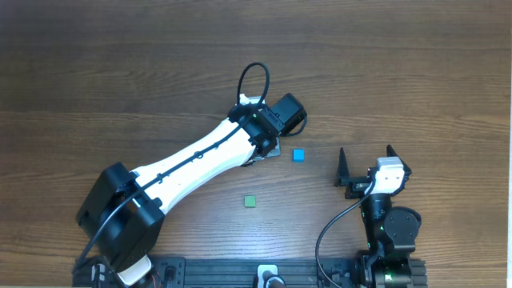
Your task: Stack Cubes
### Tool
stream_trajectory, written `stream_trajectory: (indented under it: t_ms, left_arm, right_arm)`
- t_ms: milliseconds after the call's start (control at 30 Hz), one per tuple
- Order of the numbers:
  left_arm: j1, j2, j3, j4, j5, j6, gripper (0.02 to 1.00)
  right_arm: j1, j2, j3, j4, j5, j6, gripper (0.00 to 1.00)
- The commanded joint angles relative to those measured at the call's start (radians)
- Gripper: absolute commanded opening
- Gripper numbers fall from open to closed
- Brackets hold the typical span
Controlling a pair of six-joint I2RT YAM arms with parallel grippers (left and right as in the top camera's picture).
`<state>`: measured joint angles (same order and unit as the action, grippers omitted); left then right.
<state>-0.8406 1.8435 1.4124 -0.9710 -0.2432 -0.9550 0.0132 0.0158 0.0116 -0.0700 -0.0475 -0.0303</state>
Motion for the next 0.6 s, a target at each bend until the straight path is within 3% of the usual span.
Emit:
stream_trajectory:
  t_ms: [33,600]
  left_arm:
    - [0.005,-0.014,-0.006,0.008,0.000,-0.019,0.082]
    - [0.007,0.031,-0.006,0.013,-0.001,-0.019,0.086]
  right_arm:
    - [-0.007,-0.009,-0.006,-0.001,-0.012,-0.001,0.993]
    - [-0.007,-0.009,-0.006,-0.001,-0.011,-0.001,0.993]
